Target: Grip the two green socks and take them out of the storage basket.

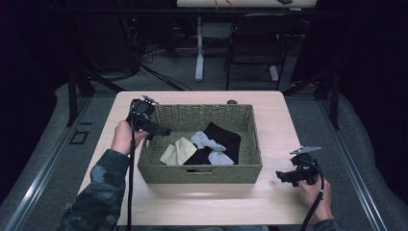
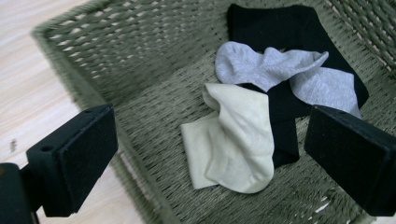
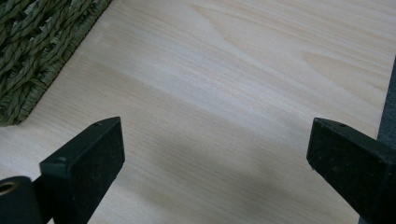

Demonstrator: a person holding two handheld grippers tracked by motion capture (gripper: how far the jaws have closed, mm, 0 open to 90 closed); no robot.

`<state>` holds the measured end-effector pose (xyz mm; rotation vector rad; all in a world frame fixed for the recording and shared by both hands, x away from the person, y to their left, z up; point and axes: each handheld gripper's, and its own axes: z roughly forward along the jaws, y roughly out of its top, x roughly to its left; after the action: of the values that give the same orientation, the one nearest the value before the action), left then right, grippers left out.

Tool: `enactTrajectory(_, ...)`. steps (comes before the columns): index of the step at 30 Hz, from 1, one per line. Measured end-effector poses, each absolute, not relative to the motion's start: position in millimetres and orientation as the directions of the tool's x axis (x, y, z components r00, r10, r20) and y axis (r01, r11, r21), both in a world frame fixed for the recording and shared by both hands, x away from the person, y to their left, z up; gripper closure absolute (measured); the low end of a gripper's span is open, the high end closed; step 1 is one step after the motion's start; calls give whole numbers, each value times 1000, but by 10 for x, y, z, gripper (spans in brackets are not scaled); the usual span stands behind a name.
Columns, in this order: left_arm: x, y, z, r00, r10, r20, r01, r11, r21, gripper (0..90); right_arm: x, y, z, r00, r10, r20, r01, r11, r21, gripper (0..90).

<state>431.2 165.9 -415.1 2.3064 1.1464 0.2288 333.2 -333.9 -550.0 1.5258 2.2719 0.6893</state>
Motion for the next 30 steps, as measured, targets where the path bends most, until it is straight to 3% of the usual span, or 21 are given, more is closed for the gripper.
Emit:
enactTrajectory(18, 4520, 1205, -4574, 652, 755, -74, 708, -570, 416, 99, 3326, -3343, -5485, -381, 924, 9, 769, 312, 558, 37)
enactTrajectory(30, 4590, 1118, -4812, 663, 745, -73, 719, -607, 340, 381, 3325, -3343, -5484, -382, 924, 9, 769, 313, 557, 39)
